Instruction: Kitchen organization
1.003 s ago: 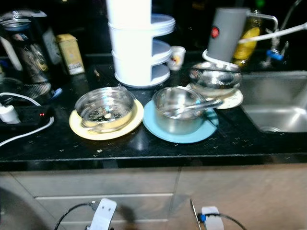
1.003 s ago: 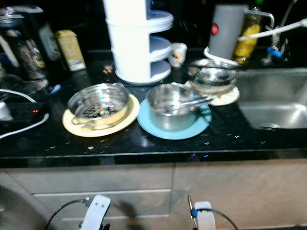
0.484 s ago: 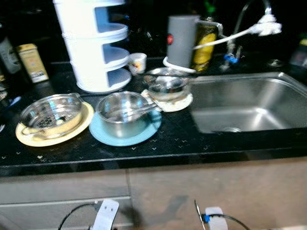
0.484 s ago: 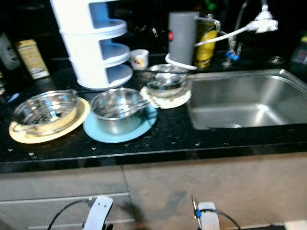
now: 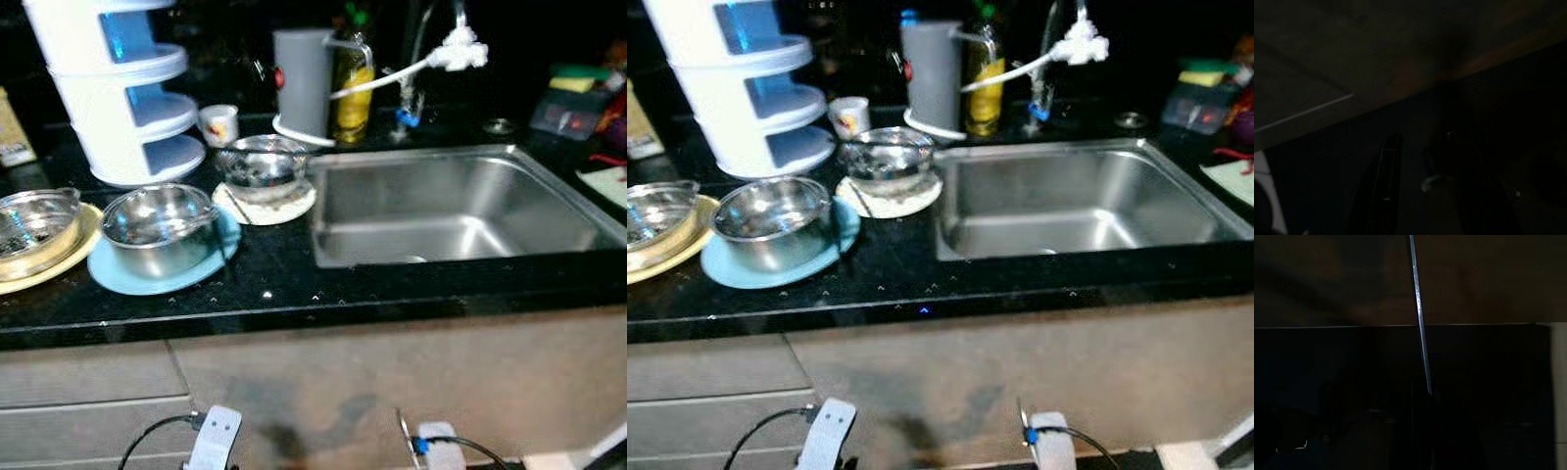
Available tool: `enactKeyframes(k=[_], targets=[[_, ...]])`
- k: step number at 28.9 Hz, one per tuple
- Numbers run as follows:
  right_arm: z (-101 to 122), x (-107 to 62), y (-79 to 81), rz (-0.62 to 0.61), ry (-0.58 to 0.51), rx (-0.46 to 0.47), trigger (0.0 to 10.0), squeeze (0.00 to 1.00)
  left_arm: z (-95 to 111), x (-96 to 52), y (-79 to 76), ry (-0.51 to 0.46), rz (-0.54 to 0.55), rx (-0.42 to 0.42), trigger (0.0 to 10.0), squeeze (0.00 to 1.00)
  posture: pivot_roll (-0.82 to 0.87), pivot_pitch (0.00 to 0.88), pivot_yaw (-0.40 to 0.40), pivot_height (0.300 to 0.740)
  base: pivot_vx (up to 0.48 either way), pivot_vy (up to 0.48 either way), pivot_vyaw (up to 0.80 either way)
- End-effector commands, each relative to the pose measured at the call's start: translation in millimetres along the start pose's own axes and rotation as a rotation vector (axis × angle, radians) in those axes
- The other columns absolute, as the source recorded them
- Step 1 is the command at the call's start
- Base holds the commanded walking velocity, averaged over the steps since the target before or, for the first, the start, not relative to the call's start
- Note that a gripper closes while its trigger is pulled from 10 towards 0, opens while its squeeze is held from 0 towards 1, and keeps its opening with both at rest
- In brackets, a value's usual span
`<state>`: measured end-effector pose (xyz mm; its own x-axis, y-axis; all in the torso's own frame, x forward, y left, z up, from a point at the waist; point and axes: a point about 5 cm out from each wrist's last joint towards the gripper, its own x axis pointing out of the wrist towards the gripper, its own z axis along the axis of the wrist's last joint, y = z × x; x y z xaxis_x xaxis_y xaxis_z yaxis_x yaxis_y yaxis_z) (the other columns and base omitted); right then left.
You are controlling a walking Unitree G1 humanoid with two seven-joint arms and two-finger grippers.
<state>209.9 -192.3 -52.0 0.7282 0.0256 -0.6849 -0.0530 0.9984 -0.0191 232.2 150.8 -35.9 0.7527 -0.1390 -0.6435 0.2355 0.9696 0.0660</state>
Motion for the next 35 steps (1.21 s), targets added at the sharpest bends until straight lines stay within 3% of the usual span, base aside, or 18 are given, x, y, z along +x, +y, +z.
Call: enactKeyframes(k=[1,12,18,32,35], targets=[[-5,-0.2,6.8,0.019,0.011,0.005,10.0,0.00,-10,-2.5,2.4,0.033,0.008,0.004,10.0,0.00,-0.09,0.116,-0.029,0.740,0.000,0.000,0.00],[-3,0.1,8.4,0.022,0.006,0.005,10.0,0.00,-9,-2.3,3.2,0.027,0.001,-0.034,10.0,0.00,-0.10,0.118,-0.025,0.740,0.000,0.000,0.00],[-3,0.2,8.6,0.022,0.006,0.006,10.0,0.00,-8,-2.0,3.6,0.027,0.002,-0.032,10.0,0.00,-0.09,0.117,-0.024,0.740,0.000,0.480,0.00],[0,1.4,7.8,0.019,-0.004,0.012,10.0,0.00,-2,0.0,5.1,0.006,-0.015,0.047,10.0,0.00,-0.10,0.113,-0.021,0.740,0.000,0.000,0.00],[4,0.5,5.2,0.037,-0.017,-0.016,10.0,0.00,6,-2.1,2.8,-0.033,-0.077,0.113,10.0,0.00,-0.10,0.111,-0.021,0.740,0.000,0.000,0.00]])
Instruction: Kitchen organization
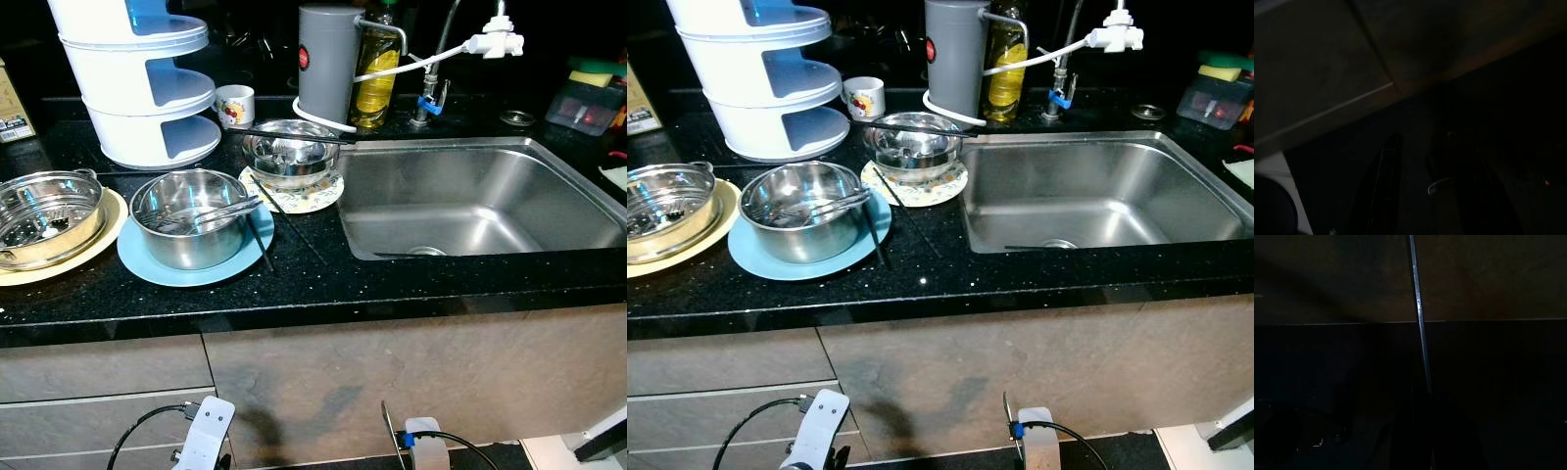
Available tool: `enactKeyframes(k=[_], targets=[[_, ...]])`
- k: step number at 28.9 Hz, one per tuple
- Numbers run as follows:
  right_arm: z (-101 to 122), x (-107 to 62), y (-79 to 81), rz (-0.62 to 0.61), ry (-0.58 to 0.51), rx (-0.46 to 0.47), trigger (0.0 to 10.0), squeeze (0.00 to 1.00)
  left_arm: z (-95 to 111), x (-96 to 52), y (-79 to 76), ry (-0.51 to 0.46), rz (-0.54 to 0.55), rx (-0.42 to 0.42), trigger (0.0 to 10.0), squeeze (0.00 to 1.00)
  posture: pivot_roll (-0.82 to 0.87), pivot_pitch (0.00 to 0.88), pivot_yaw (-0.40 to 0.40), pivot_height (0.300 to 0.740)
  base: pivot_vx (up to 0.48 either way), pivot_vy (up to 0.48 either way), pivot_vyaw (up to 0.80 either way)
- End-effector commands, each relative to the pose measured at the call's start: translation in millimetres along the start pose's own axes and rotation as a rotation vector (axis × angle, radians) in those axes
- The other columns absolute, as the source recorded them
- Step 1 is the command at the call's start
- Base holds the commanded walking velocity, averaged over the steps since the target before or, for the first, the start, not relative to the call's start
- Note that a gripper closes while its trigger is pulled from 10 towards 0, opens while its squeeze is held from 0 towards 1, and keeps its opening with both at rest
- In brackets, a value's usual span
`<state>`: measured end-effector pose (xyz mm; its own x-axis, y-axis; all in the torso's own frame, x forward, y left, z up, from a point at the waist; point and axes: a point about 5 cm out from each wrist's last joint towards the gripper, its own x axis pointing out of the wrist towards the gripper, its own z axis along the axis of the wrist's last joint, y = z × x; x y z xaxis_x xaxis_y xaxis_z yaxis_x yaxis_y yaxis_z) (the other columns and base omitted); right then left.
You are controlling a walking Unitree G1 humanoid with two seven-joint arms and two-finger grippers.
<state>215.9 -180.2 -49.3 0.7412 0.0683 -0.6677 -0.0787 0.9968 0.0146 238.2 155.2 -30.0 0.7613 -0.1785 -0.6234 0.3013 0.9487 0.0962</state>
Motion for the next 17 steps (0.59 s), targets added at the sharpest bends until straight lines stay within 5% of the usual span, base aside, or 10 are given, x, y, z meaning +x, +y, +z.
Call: enactKeyframes(k=[1,7,10,14,17], targets=[[-3,-2.7,-6.4,-0.004,0.007,-0.023,10.0,0.00,-1,-2.1,-3.4,-0.003,-0.043,0.045,10.0,0.00,-0.10,0.111,-0.021,0.740,0.000,0.000,0.00],[15,-12.3,-8.8,0.219,-0.047,-0.202,10.0,0.00,14,-23.1,-2.6,-0.122,-0.279,0.255,10.0,0.00,-0.10,0.111,-0.018,0.740,0.000,0.000,0.00],[40,-35.3,-10.5,0.494,-0.122,-0.249,10.0,0.00,32,-51.7,6.8,-0.203,-0.441,0.336,10.0,0.00,-0.09,0.113,-0.022,0.740,0.000,0.000,0.00],[53,-41.6,-16.0,0.552,-0.134,-0.275,10.0,0.00,42,-58.1,14.1,-0.238,-0.435,0.341,10.0,0.00,-0.09,0.113,-0.025,0.740,0.000,0.000,0.00],[36,-24.0,-12.7,0.463,-0.019,-0.336,10.0,0.00,32,-34.6,21.6,-0.171,-0.235,0.261,10.0,0.00,-0.08,0.108,-0.027,0.740,0.000,0.000,0.00]])
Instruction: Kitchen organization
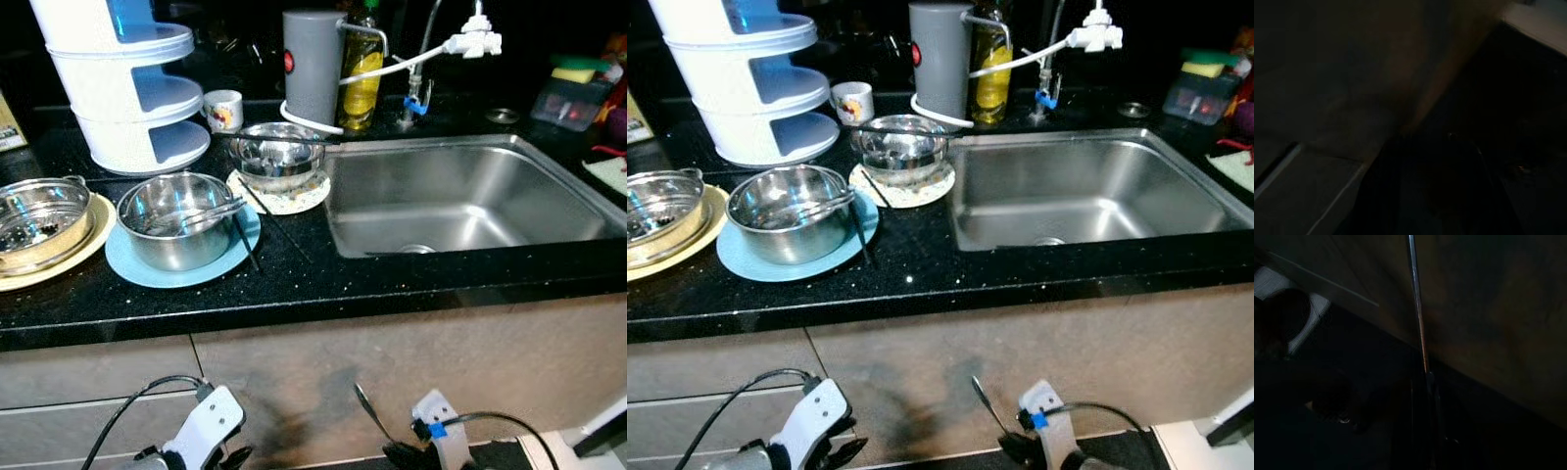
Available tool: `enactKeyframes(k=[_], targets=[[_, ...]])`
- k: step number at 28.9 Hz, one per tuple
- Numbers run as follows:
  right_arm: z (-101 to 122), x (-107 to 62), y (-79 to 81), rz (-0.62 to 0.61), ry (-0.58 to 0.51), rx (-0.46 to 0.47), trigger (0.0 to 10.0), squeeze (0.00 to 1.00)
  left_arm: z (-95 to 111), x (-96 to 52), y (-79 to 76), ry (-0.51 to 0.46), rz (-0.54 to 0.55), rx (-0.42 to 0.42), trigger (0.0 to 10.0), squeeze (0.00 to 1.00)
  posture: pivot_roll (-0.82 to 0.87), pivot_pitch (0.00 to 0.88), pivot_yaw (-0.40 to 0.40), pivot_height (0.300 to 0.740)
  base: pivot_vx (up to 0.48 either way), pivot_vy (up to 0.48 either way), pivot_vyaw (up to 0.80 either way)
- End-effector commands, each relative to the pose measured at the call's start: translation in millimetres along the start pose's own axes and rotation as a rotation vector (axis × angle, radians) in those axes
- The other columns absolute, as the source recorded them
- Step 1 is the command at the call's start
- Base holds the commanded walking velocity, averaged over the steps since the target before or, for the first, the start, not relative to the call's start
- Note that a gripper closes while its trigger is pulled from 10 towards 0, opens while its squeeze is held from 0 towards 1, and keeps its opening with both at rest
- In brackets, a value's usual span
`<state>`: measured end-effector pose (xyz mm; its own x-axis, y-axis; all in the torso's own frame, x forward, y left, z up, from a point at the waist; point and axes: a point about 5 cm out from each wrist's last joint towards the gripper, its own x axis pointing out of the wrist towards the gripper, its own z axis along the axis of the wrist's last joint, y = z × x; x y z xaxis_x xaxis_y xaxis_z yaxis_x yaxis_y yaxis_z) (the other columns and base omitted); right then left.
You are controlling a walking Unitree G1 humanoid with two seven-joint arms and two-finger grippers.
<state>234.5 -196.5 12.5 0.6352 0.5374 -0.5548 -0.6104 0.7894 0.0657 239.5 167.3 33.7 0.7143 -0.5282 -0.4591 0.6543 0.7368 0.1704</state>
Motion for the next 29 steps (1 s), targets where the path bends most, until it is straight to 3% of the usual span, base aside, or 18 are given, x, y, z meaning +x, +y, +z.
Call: enactKeyframes(k=[1,2,3,5,6,7,10,12,17,22,29], targets=[[-21,5.3,8.6,-0.008,0.099,0.004,10.0,0.00,-17,1.6,0.0,0.079,0.065,-0.033,10.0,0.00,-0.08,0.108,-0.027,0.740,0.000,0.000,0.00],[-31,11.4,11.8,-0.040,0.166,-0.015,10.0,0.00,-27,7.0,1.3,0.137,0.143,-0.056,10.0,0.00,-0.08,0.108,-0.025,0.740,0.000,0.000,0.00],[-44,18.2,16.3,-0.095,0.229,-0.038,10.0,0.00,-39,11.9,-1.6,0.188,0.196,-0.133,10.0,0.00,-0.09,0.106,-0.024,0.740,0.000,0.000,0.00],[-44,18.2,16.3,-0.095,0.229,-0.038,10.0,0.00,-39,11.9,-1.6,0.188,0.196,-0.133,10.0,0.00,-0.09,0.106,-0.024,0.740,0.000,0.000,0.00],[-56,22.9,21.1,-0.175,0.276,-0.029,10.0,0.00,-50,15.0,-5.6,0.226,0.265,-0.219,10.0,0.00,-0.09,0.105,-0.025,0.740,0.000,0.000,0.00],[-61,26.2,24.1,-0.271,0.275,0.011,10.0,0.00,-58,16.6,-8.1,0.253,0.338,-0.260,10.0,0.00,-0.09,0.103,-0.023,0.740,0.000,0.000,0.00],[-63,28.1,25.8,-0.349,0.257,0.051,10.0,0.00,-64,17.5,-10.0,0.278,0.394,-0.299,10.0,0.00,-0.09,0.103,-0.023,0.740,0.000,0.000,0.00],[-63,27.2,27.3,-0.439,0.199,0.189,10.0,0.00,-68,18.5,-14.5,0.315,0.434,-0.353,10.0,0.00,-0.10,0.103,-0.019,0.740,0.000,0.000,0.00],[-66,24.6,29.1,-0.454,0.193,0.249,10.0,0.00,-67,21.2,-20.9,0.337,0.400,-0.339,10.0,0.00,-0.10,0.099,-0.014,0.740,0.000,0.000,0.00],[-69,26.6,28.7,-0.467,0.203,0.241,10.0,0.00,-69,26.2,-23.0,0.350,0.412,-0.334,10.0,0.00,-0.09,0.097,-0.016,0.740,0.000,0.000,0.00],[-70,29.0,28.2,-0.498,0.202,0.232,10.0,0.00,-69,30.7,-24.4,0.347,0.435,-0.360,10.0,0.00,-0.09,0.094,-0.020,0.740,0.000,-0.335,0.00]])
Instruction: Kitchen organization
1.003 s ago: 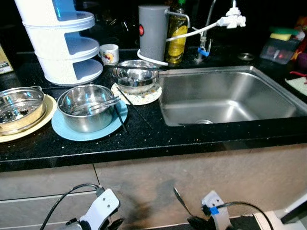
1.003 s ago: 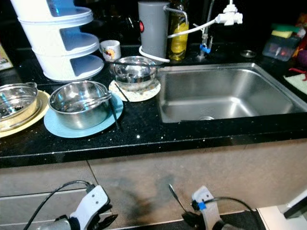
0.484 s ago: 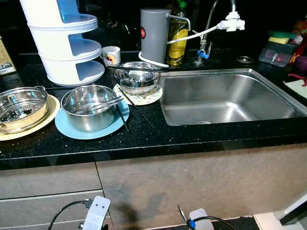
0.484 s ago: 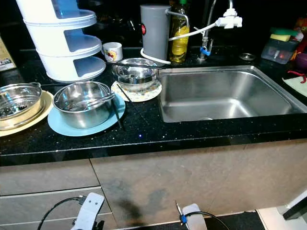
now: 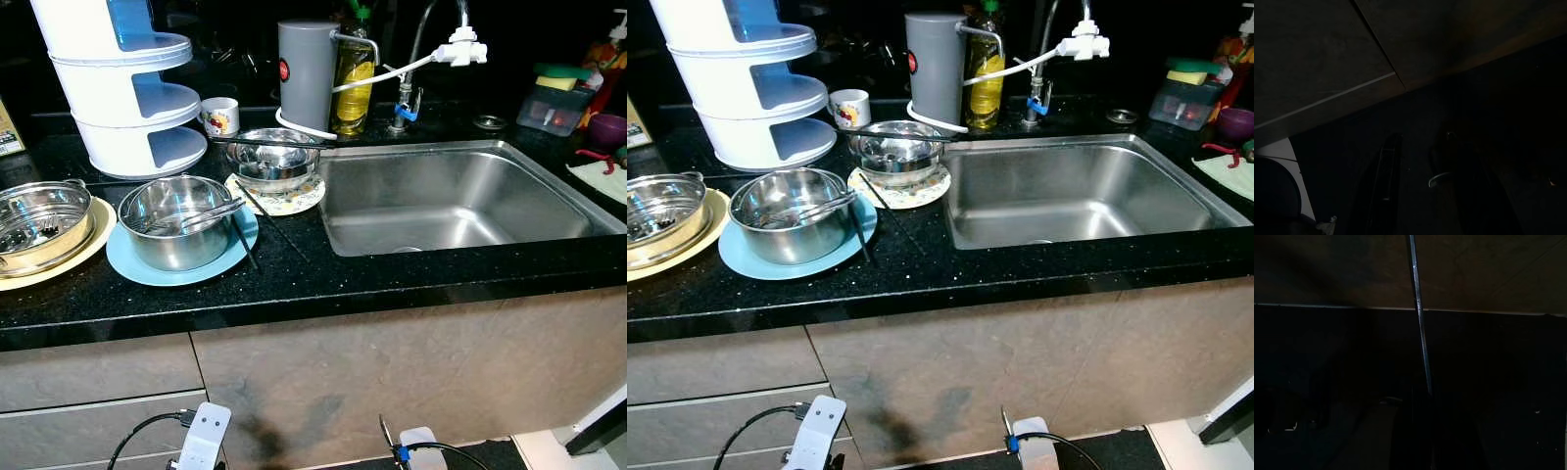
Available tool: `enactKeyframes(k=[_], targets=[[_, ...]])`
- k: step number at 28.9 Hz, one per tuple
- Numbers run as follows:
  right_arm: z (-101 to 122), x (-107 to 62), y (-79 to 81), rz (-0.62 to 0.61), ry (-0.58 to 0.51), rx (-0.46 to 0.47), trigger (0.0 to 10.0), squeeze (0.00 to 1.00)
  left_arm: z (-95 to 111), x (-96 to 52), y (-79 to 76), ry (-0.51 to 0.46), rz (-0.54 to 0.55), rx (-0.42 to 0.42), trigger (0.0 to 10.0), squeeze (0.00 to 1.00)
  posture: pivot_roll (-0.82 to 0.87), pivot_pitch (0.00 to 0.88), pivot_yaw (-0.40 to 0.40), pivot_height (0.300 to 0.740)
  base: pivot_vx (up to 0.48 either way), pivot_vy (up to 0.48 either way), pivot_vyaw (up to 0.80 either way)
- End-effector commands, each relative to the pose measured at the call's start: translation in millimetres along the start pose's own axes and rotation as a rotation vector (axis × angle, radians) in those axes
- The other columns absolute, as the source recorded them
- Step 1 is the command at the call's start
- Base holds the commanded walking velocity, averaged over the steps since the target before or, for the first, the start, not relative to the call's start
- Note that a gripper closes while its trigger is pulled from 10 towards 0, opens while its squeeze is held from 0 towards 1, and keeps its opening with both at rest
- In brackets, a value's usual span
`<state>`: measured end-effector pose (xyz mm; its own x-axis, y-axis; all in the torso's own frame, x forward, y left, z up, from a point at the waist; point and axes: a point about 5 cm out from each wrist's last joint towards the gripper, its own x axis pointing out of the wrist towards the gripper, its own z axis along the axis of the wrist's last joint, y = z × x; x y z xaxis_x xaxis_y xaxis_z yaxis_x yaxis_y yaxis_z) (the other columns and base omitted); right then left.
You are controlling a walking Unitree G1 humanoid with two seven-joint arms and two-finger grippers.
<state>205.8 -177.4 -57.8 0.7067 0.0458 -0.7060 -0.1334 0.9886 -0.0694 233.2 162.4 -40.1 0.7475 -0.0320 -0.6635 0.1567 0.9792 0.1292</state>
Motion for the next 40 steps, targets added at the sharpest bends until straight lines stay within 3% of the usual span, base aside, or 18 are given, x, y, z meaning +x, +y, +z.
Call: enactKeyframes(k=[1,33,36,40], targets=[[-3.3,-0.8,-1.0,-0.007,0.007,-0.002,10.0,0.00,-5.3,-0.6,-1.8,0.020,0.000,-0.002,10.0,0.00,-0.09,0.094,-0.021,0.740,0.000,-0.349,0.00],[-1.5,1.2,-1.9,-0.003,-0.012,-0.011,10.0,0.00,-3.6,1.6,0.7,0.004,0.010,-0.021,10.0,0.00,-0.10,0.103,-0.025,0.740,0.000,-0.347,0.00],[-1.1,1.3,-2.0,-0.003,-0.014,-0.011,10.0,0.00,-3.7,1.7,1.2,0.010,0.010,-0.086,10.0,0.00,-0.10,0.104,-0.026,0.740,0.000,0.000,0.00],[-0.6,1.4,-2.2,-0.004,-0.017,-0.011,10.0,0.00,-2.4,1.7,1.4,0.002,0.005,-0.096,10.0,0.00,-0.10,0.104,-0.026,0.740,0.000,0.480,0.00]])
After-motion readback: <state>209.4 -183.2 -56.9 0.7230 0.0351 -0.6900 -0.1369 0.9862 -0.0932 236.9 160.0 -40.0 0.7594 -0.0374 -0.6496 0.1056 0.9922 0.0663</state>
